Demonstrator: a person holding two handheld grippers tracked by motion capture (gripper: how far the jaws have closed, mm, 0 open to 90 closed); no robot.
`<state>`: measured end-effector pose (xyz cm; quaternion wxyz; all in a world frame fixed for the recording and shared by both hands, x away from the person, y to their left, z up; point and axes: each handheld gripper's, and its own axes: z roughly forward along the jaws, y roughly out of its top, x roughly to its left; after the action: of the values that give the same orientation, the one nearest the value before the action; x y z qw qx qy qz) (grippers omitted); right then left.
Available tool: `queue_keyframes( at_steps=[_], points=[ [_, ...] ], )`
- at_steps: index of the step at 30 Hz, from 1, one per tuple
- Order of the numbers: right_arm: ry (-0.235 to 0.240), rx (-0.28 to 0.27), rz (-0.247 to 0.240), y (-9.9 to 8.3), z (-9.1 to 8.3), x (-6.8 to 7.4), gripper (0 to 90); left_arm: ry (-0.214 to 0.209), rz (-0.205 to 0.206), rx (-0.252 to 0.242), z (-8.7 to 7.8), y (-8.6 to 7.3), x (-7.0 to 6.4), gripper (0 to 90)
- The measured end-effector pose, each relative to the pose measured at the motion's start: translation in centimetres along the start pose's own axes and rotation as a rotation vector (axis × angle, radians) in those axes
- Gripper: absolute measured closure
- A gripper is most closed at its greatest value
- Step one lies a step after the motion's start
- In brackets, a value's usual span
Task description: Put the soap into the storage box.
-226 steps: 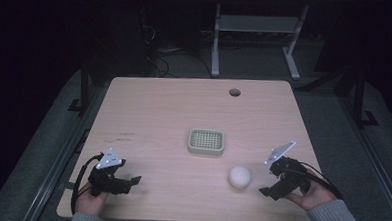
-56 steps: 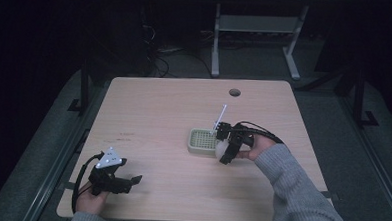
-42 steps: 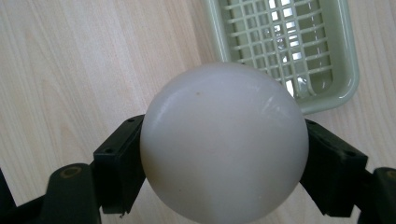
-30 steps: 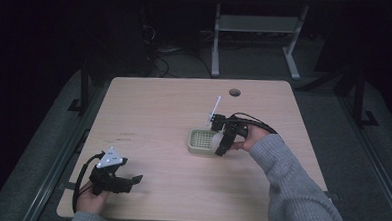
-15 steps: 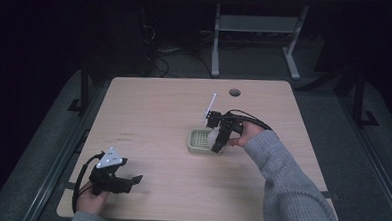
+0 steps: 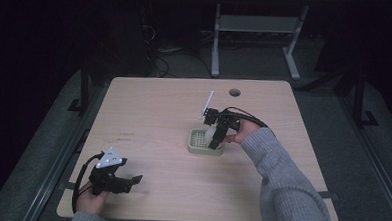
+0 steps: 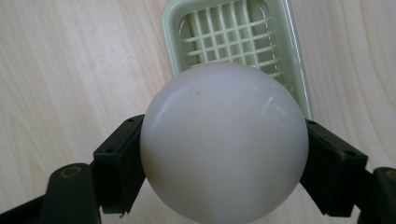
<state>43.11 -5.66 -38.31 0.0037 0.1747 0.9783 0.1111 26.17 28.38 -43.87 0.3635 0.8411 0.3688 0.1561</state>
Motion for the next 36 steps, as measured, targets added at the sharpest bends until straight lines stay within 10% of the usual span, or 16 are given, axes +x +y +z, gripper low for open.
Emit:
queue_keyframes(
  at_steps=[36],
  points=[
    [-0.014,0.033,-0.014,2.3,3.2,-0.9,23.1,-0.005,-0.018,-0.006,0.0,-0.1,-0.1,15.3]
  ],
)
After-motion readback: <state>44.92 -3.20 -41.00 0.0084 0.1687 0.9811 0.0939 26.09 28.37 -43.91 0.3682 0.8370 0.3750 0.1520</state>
